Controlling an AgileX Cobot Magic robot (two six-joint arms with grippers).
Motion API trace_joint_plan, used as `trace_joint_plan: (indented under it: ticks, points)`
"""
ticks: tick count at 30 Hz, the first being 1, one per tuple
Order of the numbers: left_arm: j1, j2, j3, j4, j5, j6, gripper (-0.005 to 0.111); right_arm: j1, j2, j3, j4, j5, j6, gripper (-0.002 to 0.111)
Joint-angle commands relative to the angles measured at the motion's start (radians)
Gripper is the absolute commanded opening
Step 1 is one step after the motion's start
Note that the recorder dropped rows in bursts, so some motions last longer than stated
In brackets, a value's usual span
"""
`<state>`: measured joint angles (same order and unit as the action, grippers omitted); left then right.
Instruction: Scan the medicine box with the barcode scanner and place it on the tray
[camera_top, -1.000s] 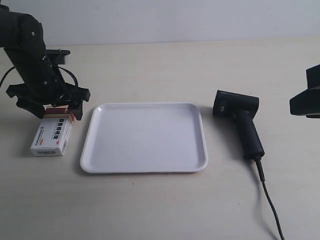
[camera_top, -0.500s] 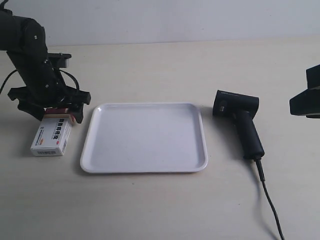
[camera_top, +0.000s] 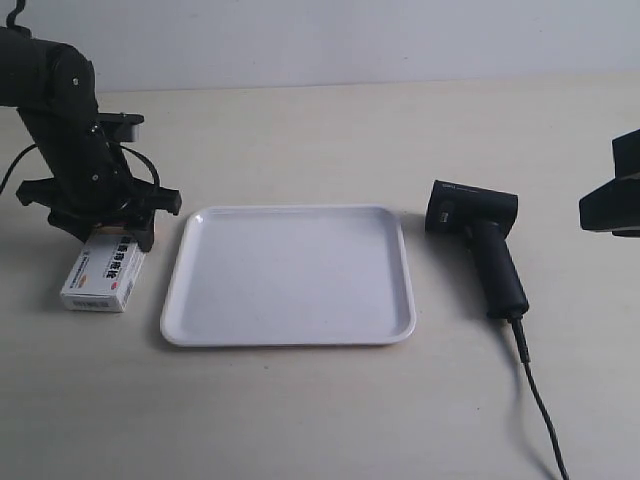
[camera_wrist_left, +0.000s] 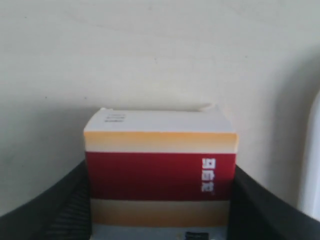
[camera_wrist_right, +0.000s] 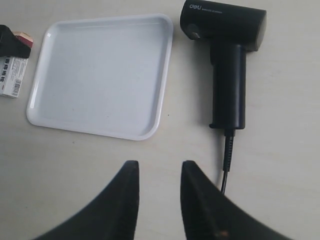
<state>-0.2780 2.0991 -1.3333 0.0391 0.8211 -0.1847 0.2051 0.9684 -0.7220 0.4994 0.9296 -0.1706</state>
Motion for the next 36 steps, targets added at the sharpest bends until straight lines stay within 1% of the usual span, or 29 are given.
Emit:
trace_joint_plan:
  ticks: [1,4,5,9,15,20,23,24,28,30,34,36]
  points:
    - [-0.001,0.0,-0.006,0.008,0.003,-0.002,0.034,0.004,0.002,-0.002,0.004,-0.002,-0.006,0.03]
    - [-0.001,0.0,-0.006,0.01,0.02,0.023,0.007,0.004,0.002,-0.002,0.004,-0.002,-0.006,0.03]
    - [-0.001,0.0,-0.006,0.01,0.028,0.032,0.0,0.004,0.002,-0.002,0.004,-0.002,-0.006,0.03]
    - [-0.001,-0.009,-0.006,0.013,0.034,0.034,0.0,0.004,0.002,-0.002,-0.007,-0.005,-0.006,0.03]
    - [-0.001,-0.081,-0.006,-0.009,0.036,0.046,0.0,0.004,0.041,-0.002,-0.063,-0.044,0.008,0.03]
    - [-0.001,-0.155,-0.006,-0.157,0.043,0.14,0.0,0.004,0.133,-0.002,-0.158,-0.077,0.151,0.03]
    - [-0.003,-0.196,-0.006,-0.25,0.051,0.202,0.0,0.004,0.214,-0.002,-0.171,-0.118,0.185,0.035]
    - [-0.007,-0.208,-0.006,-0.278,0.055,0.218,0.0,0.004,0.24,-0.002,-0.161,-0.147,0.178,0.041]
    - [-0.059,-0.231,-0.006,-0.275,0.062,0.227,0.0,0.004,0.346,-0.021,-0.159,-0.208,0.161,0.059]
    - [-0.1,-0.233,-0.006,-0.277,0.062,0.225,0.0,0.004,0.408,-0.05,-0.145,-0.202,0.156,0.064]
    - [-0.175,-0.231,-0.006,-0.266,0.062,0.202,0.0,0.004,0.524,-0.114,-0.06,-0.191,0.077,0.064]
    - [-0.199,-0.231,-0.006,-0.249,0.062,0.178,0.0,0.004,0.577,-0.155,-0.035,-0.181,0.046,0.064]
